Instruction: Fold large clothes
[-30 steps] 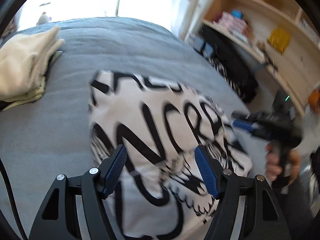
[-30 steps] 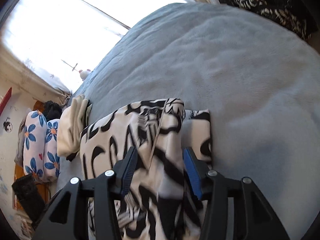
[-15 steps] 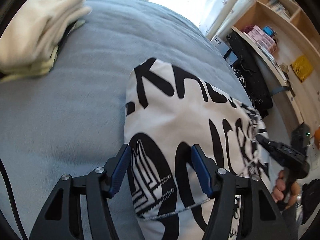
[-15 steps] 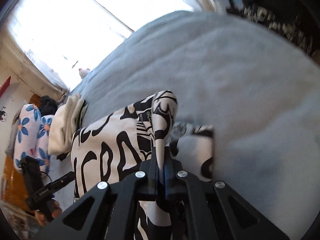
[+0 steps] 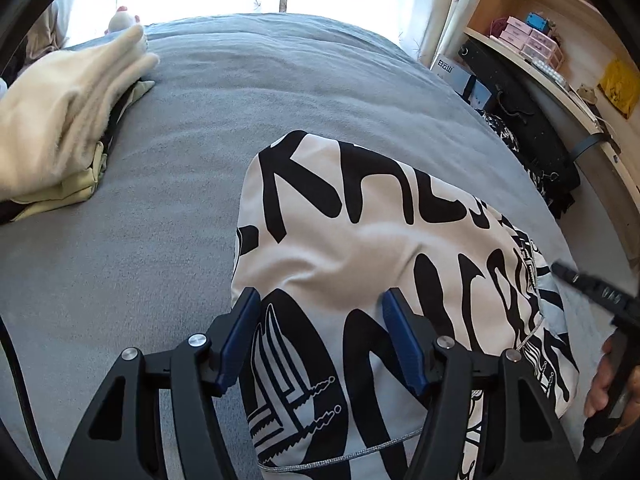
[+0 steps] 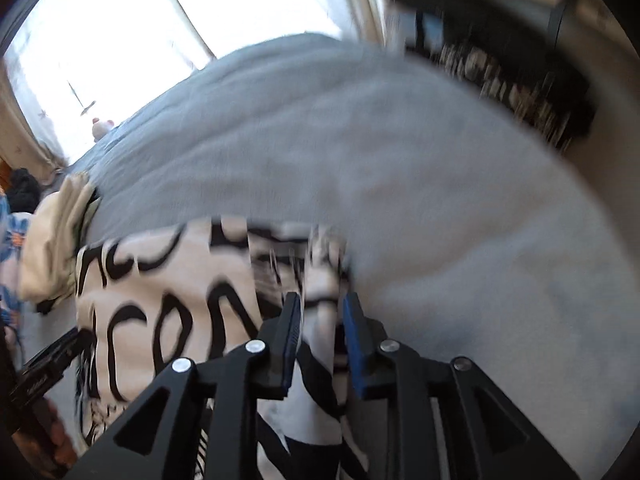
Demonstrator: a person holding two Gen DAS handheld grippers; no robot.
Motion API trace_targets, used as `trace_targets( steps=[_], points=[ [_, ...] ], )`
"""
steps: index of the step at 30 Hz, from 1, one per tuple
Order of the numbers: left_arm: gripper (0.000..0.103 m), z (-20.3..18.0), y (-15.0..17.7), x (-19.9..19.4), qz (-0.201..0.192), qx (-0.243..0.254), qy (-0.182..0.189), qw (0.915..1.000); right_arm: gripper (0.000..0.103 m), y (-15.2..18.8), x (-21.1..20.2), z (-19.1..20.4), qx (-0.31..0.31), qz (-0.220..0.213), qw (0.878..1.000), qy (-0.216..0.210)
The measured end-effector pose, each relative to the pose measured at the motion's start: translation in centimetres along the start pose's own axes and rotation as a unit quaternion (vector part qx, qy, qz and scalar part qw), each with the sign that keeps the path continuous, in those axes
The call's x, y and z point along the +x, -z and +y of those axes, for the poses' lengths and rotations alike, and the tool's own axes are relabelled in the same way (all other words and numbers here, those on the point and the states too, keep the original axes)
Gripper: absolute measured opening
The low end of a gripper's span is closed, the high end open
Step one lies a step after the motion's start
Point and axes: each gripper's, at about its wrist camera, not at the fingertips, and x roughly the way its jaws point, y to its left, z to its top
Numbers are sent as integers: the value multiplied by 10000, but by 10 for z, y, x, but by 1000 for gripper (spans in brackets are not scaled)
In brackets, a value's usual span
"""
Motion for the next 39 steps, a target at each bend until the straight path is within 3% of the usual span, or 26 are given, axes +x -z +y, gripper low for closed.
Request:
trace_targets(
  steps=[3, 7, 9, 12, 14, 21, 30, 35, 39],
  points=[
    [62, 1, 0, 0, -10, 0, -31, 10000, 25, -8, -1, 22, -175, -93, 9991, -386],
    [62, 0, -2, 2, -6, -19, -92, 10000, 25, -14, 33, 48, -159, 232, 9962, -820],
    [62, -2, -2, 4, 17, -3, -99, 9999, 24, -12, 54, 52, -218, 433, 9966, -666],
    [62, -5, -2, 3, 31, 57, -89, 9999, 21, -8, 69, 48, -399, 442, 9982, 108],
    [62, -7, -2, 3, 4, 144, -132, 9998, 21, -9, 71, 32, -142, 543, 9984, 117],
    [62, -5, 0, 1, -1, -45, -116, 9999, 17, -9, 47, 18, -264, 492, 9980, 292],
    [64, -11, 6, -21, 170, -99, -89, 9998, 20, 1, -8, 36, -339, 418, 9969, -572],
    [64, -27, 37, -60, -28, 41, 158, 9999, 20, 39, -38, 55, -623, 488, 9906, -1116],
    [64, -42, 74, -67, 200, 297, 128, 9993, 20, 82, -36, 58, -958, 758, 9877, -977]
  ],
)
